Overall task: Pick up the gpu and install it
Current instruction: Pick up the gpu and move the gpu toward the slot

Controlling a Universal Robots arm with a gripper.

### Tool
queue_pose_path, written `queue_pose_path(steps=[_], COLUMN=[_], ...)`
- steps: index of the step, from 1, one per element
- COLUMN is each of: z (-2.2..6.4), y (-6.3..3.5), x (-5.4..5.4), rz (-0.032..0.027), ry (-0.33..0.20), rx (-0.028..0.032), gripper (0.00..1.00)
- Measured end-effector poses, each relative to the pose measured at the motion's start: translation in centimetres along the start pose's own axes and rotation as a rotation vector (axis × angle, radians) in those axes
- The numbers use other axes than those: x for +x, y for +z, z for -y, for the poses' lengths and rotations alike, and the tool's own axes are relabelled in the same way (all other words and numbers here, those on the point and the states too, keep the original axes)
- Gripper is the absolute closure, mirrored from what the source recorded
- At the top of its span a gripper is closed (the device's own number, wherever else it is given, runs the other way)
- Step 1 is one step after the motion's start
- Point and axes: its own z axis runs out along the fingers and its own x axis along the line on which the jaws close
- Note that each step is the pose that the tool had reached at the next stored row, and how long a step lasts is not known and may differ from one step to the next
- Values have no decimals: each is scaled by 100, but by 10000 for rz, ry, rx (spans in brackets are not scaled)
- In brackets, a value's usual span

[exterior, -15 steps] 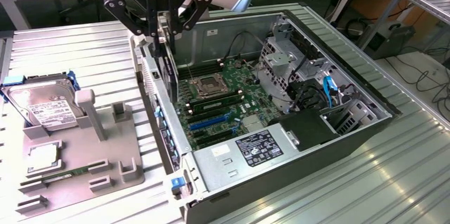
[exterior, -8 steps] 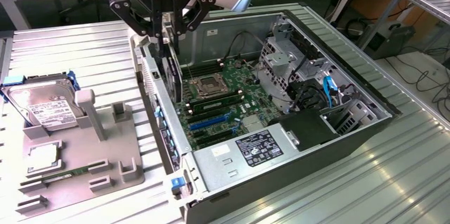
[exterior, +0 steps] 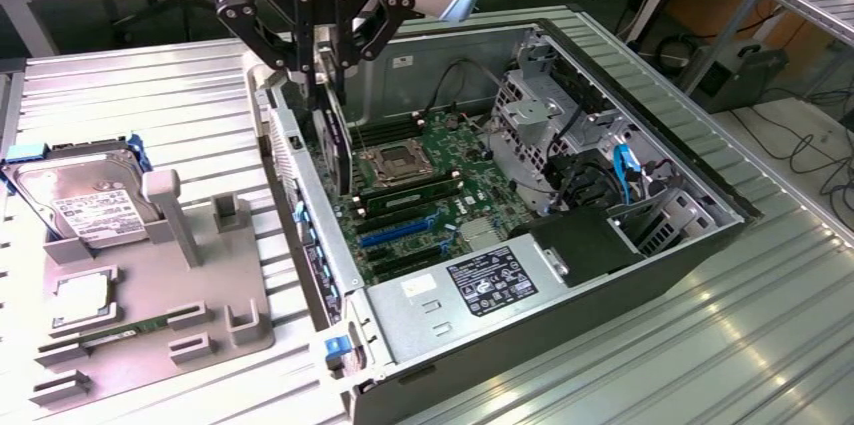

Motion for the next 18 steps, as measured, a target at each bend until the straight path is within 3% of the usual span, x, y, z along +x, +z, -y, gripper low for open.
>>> queue_pose_path(steps=[18], z=[-5], y=[33], x=[-74], rz=[2], ry=[0], rx=[31], gripper=[74])
